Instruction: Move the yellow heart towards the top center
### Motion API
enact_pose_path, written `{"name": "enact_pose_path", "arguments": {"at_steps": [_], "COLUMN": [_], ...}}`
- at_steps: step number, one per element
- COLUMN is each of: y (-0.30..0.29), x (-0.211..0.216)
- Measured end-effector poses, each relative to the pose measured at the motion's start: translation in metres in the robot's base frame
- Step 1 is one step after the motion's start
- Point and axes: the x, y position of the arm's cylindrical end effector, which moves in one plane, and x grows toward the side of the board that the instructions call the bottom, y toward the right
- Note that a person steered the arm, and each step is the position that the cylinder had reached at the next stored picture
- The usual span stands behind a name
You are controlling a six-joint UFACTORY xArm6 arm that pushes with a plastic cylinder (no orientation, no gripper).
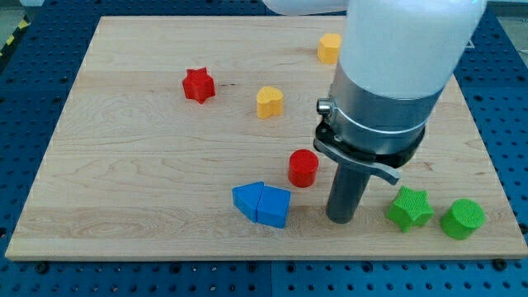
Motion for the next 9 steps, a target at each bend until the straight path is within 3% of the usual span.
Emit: {"name": "enact_pose_path", "arguments": {"at_steps": [4, 5, 8, 9], "y": [0.072, 0.04, 0.029, 0.019], "x": [-0.001, -0.031, -0.043, -0.067]}}
